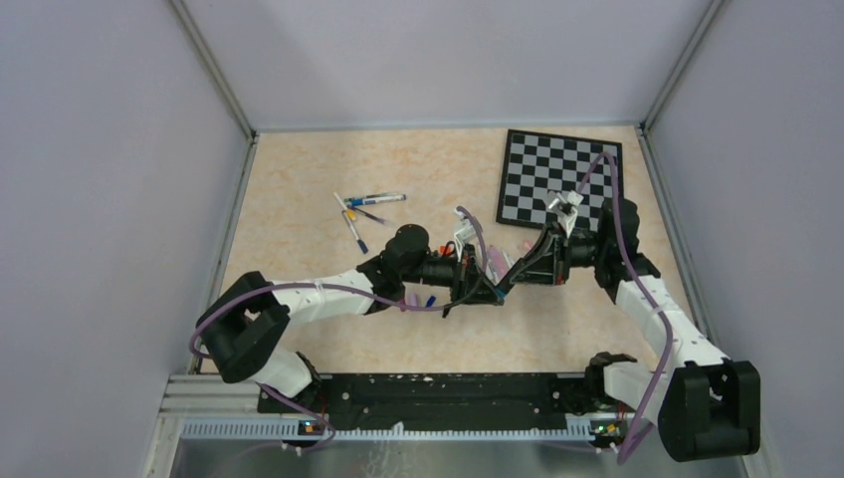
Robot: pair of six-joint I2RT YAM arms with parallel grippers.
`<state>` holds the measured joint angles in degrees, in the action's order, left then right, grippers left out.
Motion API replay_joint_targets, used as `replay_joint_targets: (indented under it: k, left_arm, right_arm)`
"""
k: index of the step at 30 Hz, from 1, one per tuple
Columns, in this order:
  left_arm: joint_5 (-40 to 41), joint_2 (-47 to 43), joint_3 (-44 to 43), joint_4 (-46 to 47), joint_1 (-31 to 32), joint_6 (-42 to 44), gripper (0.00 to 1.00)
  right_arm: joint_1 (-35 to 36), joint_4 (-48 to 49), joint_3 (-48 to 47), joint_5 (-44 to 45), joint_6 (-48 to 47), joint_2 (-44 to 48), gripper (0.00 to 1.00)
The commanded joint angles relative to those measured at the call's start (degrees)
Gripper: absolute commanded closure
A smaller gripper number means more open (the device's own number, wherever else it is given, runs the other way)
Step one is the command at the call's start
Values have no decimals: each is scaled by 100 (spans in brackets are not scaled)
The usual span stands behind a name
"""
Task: Open the pen caps
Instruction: Pick up the pen from the center of the board, then open the pen cap from the pen.
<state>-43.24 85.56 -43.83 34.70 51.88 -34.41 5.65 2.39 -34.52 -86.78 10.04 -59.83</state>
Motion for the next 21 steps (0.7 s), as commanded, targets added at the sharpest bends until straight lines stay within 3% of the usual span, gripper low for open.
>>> replay_joint_targets:
  k: [1, 4, 7, 10, 14, 21]
  left_arm:
    - [-202, -97, -192, -75, 16, 285, 100]
    - [-116, -242, -239, -734, 15, 676, 100]
    - [46, -400, -332, -1413, 16, 1092, 100]
    - [155, -513, -457, -1896, 2, 1397, 100]
    - [159, -551, -551, -2120, -11, 1485, 100]
    - [118, -540, -610, -2279, -24, 1602, 100]
  right_arm:
    - [47, 74, -96, 236, -144, 0, 88]
    - [37, -788, -394, 337, -674, -114, 56]
    - [47, -2274, -941, 653, -2000, -334, 44]
    - [80, -3616, -1488, 958, -3012, -656, 43]
    - [487, -4685, -2026, 1524, -4003, -1001, 45]
    - [933, -5276, -2190, 1804, -4639, -1145, 46]
